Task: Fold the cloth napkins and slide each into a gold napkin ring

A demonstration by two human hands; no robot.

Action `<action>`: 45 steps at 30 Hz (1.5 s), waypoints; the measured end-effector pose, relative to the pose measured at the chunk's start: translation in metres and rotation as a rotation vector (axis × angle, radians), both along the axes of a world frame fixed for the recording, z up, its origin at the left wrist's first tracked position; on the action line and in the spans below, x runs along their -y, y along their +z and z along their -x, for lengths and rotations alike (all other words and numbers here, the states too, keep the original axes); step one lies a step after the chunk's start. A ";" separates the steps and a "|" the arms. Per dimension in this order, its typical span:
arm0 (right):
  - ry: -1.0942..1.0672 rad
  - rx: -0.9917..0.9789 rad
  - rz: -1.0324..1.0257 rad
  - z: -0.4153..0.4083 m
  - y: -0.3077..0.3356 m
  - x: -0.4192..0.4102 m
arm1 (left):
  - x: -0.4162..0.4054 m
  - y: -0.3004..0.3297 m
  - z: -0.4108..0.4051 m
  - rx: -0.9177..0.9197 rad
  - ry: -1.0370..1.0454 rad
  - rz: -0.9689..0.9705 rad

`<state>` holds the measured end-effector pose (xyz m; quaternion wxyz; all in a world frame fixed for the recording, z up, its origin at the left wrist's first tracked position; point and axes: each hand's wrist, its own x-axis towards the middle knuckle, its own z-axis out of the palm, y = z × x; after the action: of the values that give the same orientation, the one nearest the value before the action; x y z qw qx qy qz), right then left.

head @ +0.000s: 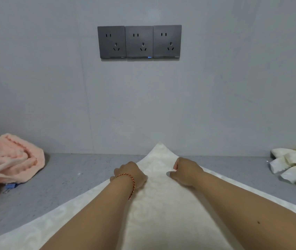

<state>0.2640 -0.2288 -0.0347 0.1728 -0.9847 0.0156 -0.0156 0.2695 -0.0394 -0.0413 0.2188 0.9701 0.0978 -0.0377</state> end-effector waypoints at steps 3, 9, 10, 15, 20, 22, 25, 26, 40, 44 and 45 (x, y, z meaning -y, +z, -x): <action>0.055 -0.043 -0.039 -0.007 -0.002 -0.001 | 0.004 -0.001 0.004 0.045 -0.033 0.048; 0.168 0.105 -0.406 -0.008 -0.019 0.007 | -0.007 -0.012 0.007 0.209 -0.134 0.332; 0.203 0.116 -0.523 -0.004 -0.018 0.009 | -0.009 -0.012 0.007 0.223 -0.154 0.410; 0.266 0.061 -0.746 0.005 -0.009 0.013 | -0.014 -0.008 0.010 0.234 -0.217 0.495; 0.258 -0.036 -0.756 0.008 -0.006 0.010 | -0.009 0.005 0.020 0.149 -0.176 0.503; 0.272 -0.026 -0.723 0.007 -0.009 0.011 | -0.006 0.006 0.021 0.140 -0.178 0.476; 0.328 0.041 -0.608 0.005 -0.013 0.013 | -0.004 0.002 0.021 0.202 -0.274 0.275; 0.347 0.066 -0.557 0.004 -0.013 0.013 | -0.002 0.002 0.022 0.211 -0.293 0.203; 0.423 0.167 -0.267 0.009 -0.001 0.006 | -0.006 0.008 0.026 0.302 -0.440 0.285; 0.460 0.219 -0.184 0.013 0.003 0.005 | -0.008 0.011 0.027 0.316 -0.478 0.242; 0.464 0.226 -0.164 0.014 0.003 0.005 | -0.008 0.011 0.027 0.320 -0.478 0.236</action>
<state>0.2502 -0.2334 -0.0318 0.2516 -0.9367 -0.2285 -0.0839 0.2425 -0.0315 -0.0302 0.3274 0.9272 -0.1738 0.0541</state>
